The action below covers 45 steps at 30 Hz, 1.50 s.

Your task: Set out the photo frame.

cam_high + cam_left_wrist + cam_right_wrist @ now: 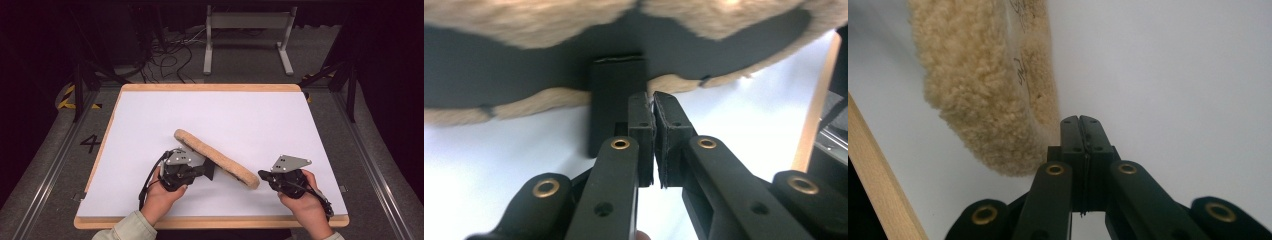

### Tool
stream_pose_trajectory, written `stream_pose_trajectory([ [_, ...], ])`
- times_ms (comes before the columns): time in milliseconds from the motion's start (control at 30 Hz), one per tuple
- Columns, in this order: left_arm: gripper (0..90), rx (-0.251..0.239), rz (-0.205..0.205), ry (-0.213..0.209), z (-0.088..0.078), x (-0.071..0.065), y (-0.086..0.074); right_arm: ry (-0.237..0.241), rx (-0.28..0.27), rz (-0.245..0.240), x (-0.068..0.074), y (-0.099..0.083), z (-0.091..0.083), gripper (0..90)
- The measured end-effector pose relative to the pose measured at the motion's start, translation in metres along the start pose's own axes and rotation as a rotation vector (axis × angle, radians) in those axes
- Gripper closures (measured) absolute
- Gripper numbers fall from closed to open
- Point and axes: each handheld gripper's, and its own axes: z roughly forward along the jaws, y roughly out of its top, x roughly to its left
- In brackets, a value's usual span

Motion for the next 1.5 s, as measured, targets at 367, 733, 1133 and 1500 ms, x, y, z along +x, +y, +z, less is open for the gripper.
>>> stream_pose_trajectory([
  [367, 86.9, 0.035, 0.036, -0.039, 0.009, -0.014, 0.0, 0.025, 0.018, -0.013, 0.005, -0.002, 0.002, 90.0],
  [733, 85.8, 0.068, 0.049, -0.058, 0.015, -0.014, -0.002, 0.073, 0.023, -0.038, 0.023, -0.003, 0.002, 90.0],
  [1133, 86.1, 0.103, 0.055, -0.068, 0.02, -0.013, -0.004, 0.203, 0.012, -0.096, 0.045, 0.0, 0.008, 90.0],
  [1500, 89.4, 0.146, 0.017, -0.053, 0.031, -0.007, -0.006, 0.219, -0.003, -0.101, 0.044, -0.001, 0.01, 90.0],
])
